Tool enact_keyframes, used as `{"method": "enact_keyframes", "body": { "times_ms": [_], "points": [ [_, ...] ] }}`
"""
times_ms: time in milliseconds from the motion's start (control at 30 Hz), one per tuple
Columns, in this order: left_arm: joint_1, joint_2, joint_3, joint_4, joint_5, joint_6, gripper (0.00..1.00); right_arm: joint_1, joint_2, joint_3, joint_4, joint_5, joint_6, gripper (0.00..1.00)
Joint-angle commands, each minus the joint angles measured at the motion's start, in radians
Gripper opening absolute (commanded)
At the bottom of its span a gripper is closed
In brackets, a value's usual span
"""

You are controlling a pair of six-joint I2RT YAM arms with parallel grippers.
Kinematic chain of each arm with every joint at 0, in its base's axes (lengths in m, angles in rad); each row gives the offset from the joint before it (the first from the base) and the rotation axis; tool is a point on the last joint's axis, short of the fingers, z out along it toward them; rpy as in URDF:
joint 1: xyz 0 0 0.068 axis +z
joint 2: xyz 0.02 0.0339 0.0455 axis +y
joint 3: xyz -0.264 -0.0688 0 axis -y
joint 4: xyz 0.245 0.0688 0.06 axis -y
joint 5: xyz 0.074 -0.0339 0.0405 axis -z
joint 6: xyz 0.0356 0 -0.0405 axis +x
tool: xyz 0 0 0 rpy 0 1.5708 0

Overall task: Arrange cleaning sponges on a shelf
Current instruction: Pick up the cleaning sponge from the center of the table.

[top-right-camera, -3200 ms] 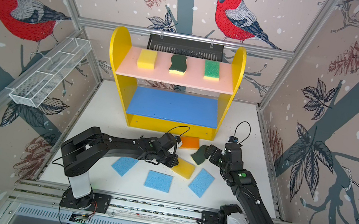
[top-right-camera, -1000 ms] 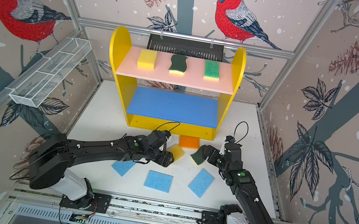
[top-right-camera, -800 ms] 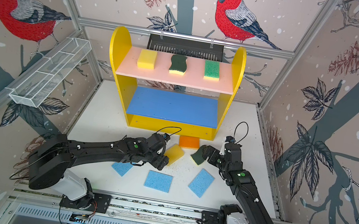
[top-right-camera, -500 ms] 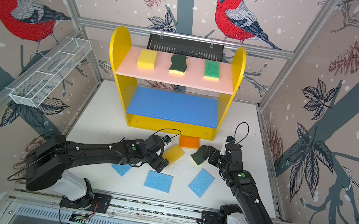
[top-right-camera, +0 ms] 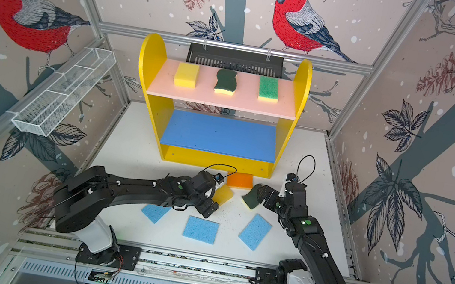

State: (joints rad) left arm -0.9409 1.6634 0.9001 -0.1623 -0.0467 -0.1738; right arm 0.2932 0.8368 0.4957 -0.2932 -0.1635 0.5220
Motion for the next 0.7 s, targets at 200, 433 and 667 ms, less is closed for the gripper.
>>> {"method": "enact_keyframes", "body": {
  "times_ms": [200,433,667],
  "points": [
    [-0.001,0.081,0.042,-0.007,0.039,0.005,0.93,-0.002,-0.002,0.0,0.006,0.016,0.002,0.96],
    [0.0,0.086,0.042,-0.007,0.045,0.008,0.87,-0.003,0.007,-0.009,0.018,0.016,0.003,0.97],
    [0.0,0.121,0.056,-0.044,0.015,0.019,0.81,-0.006,0.015,-0.014,0.029,0.009,0.004,0.97]
  ]
}}
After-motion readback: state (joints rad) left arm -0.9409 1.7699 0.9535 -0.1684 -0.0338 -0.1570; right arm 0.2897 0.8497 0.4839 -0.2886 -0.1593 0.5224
